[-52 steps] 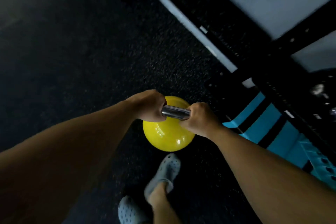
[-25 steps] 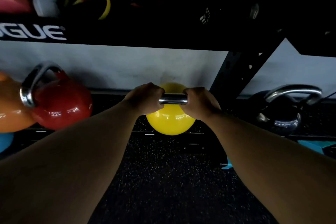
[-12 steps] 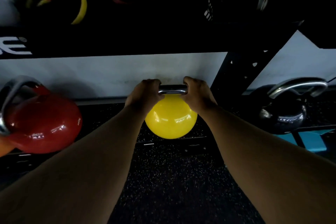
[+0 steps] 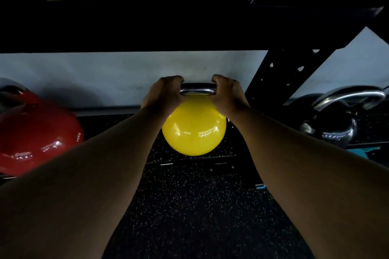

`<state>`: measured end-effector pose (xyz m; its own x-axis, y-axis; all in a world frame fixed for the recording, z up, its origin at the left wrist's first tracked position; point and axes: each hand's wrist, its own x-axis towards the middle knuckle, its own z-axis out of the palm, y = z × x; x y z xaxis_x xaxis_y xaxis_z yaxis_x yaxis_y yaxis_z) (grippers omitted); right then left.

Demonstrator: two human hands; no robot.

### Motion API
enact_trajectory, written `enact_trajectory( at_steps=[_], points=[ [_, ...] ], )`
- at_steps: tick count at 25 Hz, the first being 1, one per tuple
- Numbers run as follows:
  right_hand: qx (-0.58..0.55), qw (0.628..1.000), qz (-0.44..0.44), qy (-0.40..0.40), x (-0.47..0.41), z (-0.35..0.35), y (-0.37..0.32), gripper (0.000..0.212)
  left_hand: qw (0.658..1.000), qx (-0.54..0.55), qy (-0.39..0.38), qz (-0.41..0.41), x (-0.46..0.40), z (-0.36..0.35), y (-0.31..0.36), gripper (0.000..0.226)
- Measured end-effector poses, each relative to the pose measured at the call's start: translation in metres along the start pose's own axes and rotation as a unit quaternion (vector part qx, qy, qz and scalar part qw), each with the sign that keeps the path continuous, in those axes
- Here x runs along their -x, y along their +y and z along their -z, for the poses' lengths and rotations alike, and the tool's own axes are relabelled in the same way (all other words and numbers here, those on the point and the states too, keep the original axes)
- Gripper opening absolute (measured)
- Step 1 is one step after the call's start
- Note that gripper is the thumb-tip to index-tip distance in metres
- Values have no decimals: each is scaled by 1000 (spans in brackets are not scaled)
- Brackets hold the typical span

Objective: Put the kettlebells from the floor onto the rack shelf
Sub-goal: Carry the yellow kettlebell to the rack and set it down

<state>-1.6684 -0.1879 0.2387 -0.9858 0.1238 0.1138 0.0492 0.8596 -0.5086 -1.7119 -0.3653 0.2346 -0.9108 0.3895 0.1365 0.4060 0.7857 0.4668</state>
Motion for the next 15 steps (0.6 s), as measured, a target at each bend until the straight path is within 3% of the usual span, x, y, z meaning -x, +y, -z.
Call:
enact_trajectory(
  at_steps=[7,10,13,15],
  points=[
    [7,999,-1,-34,-1,6,-3,22,1000,0,13,2,1,4,4,22],
    [107,992,6,-72,-3,15,-9,35,999,21,-23,27,2,11,2,39],
    [153,977,127,-83,2,29,-26,59,997,69,-13,29,25,19,-8,60],
    [134,957,252,-58,10,24,-54,52,996,74,23,34,59,28,-24,57]
  ],
)
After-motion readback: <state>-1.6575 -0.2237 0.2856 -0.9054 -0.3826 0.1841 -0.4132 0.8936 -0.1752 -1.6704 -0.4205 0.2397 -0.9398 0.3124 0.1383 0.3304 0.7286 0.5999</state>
